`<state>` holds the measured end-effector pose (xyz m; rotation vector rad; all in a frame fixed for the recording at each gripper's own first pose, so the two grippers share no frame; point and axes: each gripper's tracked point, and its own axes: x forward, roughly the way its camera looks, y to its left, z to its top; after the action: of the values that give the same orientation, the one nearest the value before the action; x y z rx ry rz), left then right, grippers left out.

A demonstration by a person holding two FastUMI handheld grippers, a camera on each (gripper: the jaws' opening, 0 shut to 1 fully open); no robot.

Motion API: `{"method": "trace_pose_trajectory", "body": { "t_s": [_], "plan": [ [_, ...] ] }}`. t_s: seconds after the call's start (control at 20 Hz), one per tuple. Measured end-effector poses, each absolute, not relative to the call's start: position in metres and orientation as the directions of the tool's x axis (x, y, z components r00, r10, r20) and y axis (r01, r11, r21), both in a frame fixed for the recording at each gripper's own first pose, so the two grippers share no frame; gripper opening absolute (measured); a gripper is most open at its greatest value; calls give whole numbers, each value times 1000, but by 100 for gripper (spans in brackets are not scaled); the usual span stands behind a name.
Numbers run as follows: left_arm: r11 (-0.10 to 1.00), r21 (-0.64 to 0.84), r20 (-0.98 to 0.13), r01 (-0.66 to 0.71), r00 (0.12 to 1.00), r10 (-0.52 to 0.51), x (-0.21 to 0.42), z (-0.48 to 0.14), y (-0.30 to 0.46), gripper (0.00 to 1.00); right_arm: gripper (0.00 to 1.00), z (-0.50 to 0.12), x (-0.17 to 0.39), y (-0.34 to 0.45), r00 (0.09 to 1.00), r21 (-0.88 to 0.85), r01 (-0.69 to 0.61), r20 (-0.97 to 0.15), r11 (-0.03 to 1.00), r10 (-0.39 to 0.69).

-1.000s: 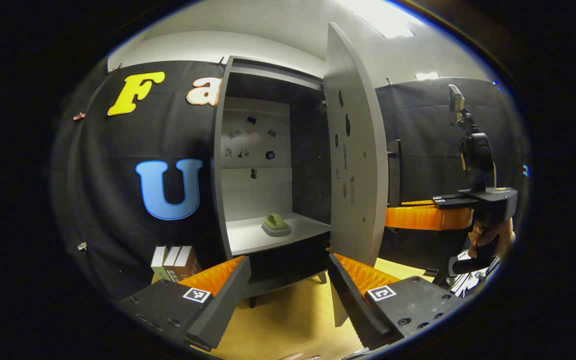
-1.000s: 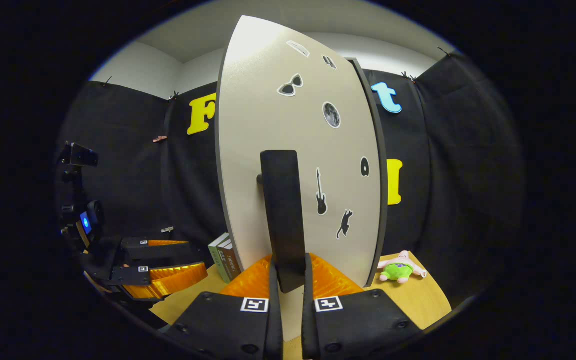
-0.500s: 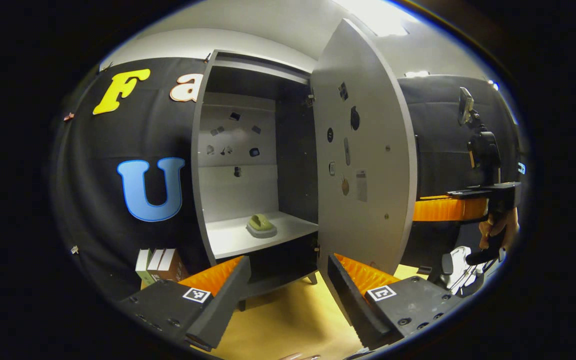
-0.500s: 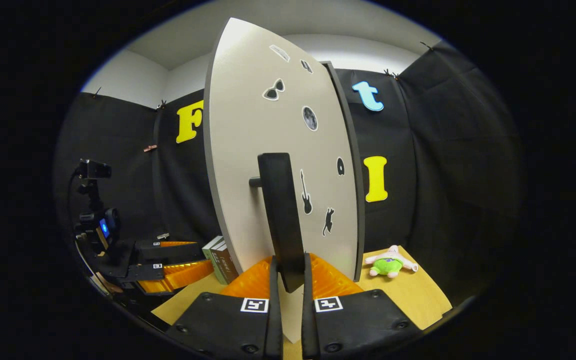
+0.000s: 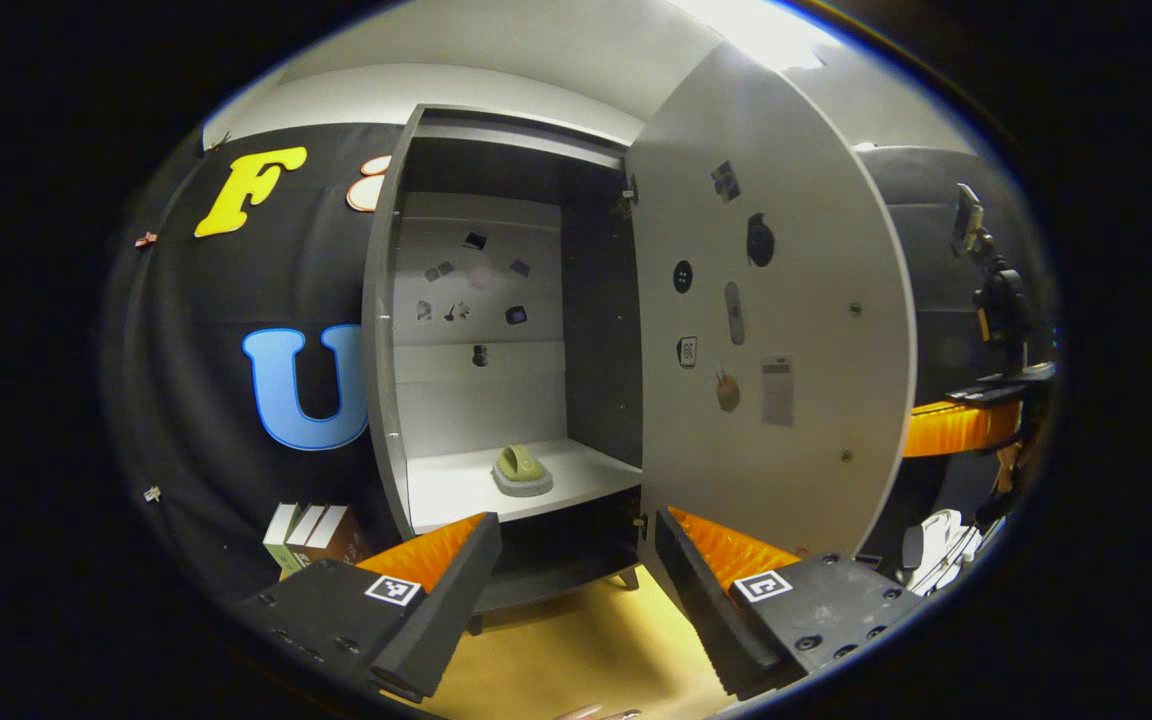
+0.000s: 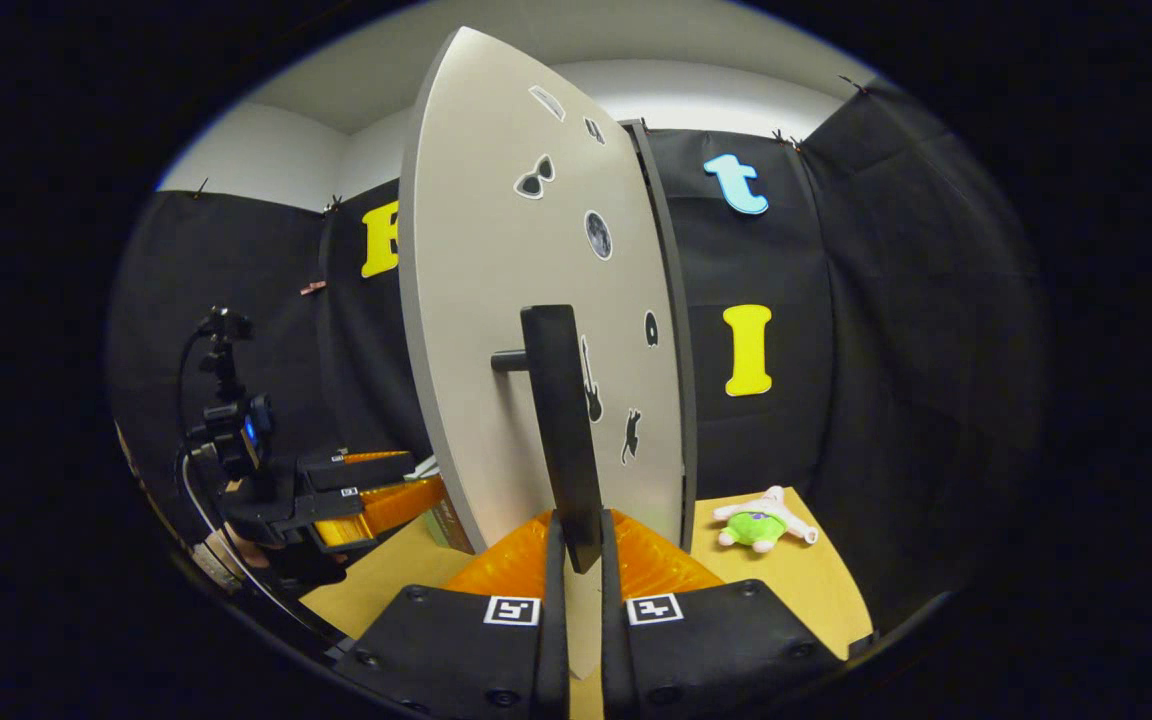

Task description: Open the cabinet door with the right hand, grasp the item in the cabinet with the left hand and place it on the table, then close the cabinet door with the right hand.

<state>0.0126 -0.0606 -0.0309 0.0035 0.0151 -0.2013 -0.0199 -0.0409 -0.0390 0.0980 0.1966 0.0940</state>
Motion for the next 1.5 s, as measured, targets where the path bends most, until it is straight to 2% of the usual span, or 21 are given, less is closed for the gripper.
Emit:
{"method": "trace_pose_trajectory", "body": {
  "t_s": [0.1,0.25,0.35,0.55,0.7,0.75,0.8,1.05,1.1,1.15,1.25,1.4,1.5],
  "plan": [
    [984,-20,2,180,984,-180,21,-24,-76,98,17,-39,-20,-50,977,71,-99,-182,993,110],
    [992,-10,20,127,992,-127,32,-15,-90,98,16,-36,-27,-68,971,132,-136,-177,982,158],
    [997,2,11,83,996,-83,39,-14,-94,98,17,-36,-27,-80,970,157,-145,-171,977,172],
    [998,-53,-13,15,1000,-16,62,-12,-95,98,17,-31,-34,-111,980,98,-112,-154,989,126],
    [998,-55,-25,-34,999,33,84,-9,-84,98,17,-34,-31,-107,972,116,-161,-153,980,178],
    [998,-33,-27,-50,998,49,92,-7,-79,99,22,-33,-31,-106,970,101,-175,-151,979,189],
    [998,-12,-29,-61,998,61,103,-7,-74,98,17,-33,-31,-108,970,80,-180,-152,980,191],
    [999,27,-57,-47,997,48,159,-7,-62,97,16,-27,-39,-118,972,96,-175,-141,980,188],
    [998,44,-68,-46,996,49,173,-8,-58,96,12,-23,-43,-120,974,96,-173,-134,980,185],
    [998,54,-80,-43,996,47,186,-12,-55,95,16,-20,-47,-124,977,81,-159,-127,984,169],
    [999,44,-108,-25,994,30,211,-20,-55,95,16,-15,-57,-140,986,47,-116,-112,992,120],
    [1000,22,-159,-12,987,15,247,-36,-53,93,10,-19,-58,-194,994,-3,56,-95,998,-56],
    [1000,30,-207,6,978,1,265,-50,-54,92,11,-30,-55,-225,981,-39,162,-104,986,-165]
  ]
}}
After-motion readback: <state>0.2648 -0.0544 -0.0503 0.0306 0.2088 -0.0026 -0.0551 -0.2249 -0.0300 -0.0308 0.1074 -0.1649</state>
